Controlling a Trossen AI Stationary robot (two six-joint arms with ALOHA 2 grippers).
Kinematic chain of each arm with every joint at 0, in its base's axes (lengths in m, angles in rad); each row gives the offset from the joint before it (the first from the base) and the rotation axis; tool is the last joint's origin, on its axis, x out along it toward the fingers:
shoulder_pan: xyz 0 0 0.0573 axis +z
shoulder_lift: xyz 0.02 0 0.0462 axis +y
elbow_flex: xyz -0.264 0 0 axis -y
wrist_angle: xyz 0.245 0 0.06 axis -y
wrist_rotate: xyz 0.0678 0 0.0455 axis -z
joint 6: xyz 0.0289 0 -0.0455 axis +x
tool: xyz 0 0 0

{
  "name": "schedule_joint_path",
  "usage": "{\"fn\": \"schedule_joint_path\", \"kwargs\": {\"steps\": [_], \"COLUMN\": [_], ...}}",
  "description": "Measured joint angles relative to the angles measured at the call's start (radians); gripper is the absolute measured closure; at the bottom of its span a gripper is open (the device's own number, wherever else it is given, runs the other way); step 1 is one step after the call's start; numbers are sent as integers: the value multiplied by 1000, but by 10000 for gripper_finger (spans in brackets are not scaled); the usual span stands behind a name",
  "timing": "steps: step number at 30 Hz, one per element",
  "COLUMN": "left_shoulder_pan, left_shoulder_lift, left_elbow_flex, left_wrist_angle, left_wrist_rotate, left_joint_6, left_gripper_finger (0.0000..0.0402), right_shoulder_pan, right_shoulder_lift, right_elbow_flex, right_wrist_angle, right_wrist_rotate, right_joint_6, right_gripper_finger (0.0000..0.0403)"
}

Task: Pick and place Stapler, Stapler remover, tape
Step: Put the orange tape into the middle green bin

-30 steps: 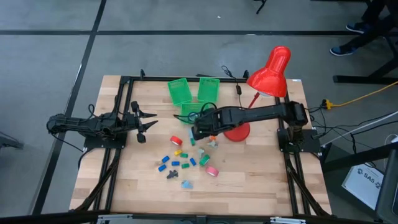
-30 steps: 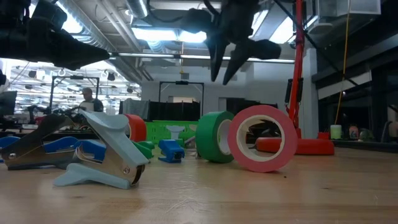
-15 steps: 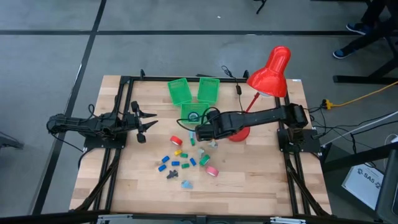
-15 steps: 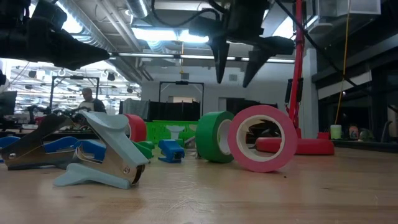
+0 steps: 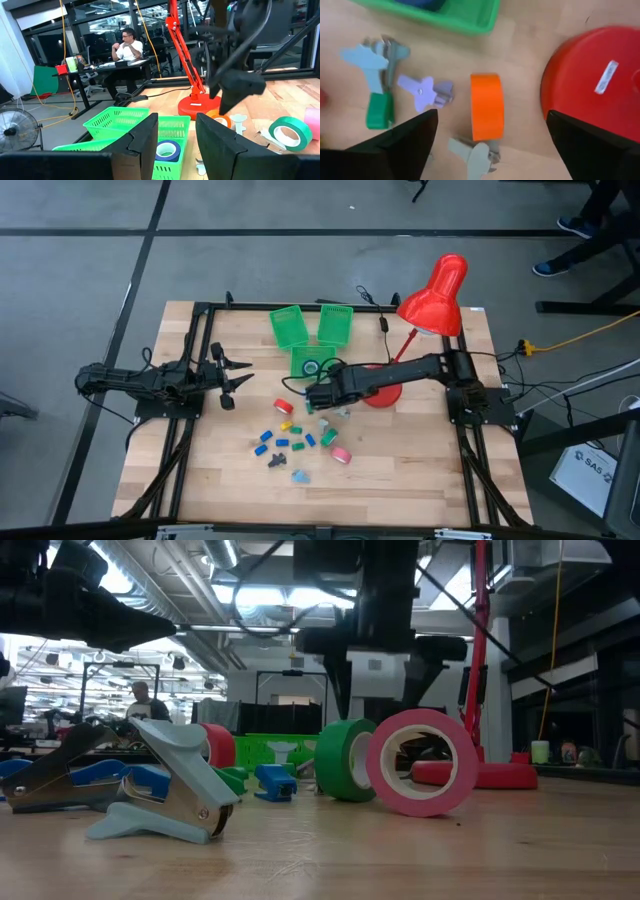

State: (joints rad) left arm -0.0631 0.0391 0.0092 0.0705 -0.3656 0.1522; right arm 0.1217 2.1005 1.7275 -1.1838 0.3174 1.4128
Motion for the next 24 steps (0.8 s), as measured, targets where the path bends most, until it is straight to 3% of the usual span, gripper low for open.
{"fn": "schedule_joint_path", "kwargs": {"steps": [8, 24], "left_shoulder_pan": [0, 0], "left_shoulder_lift": [0, 0], "left_elbow_flex": [0, 0], "left_wrist_angle": [0, 0], "left_wrist_rotate": [0, 0], "left_joint_6": [0, 0], "left_gripper_finger": [274, 274], "right_shoulder_pan": [-28, -28], "right_shoulder_lift": [19, 20], "right_elbow_flex": [0, -32], "right_wrist_angle": [13, 40], "right_wrist_rotate": [-56, -52], "right_joint_6": [-3, -7], "right_gripper_finger": [43, 43]}}
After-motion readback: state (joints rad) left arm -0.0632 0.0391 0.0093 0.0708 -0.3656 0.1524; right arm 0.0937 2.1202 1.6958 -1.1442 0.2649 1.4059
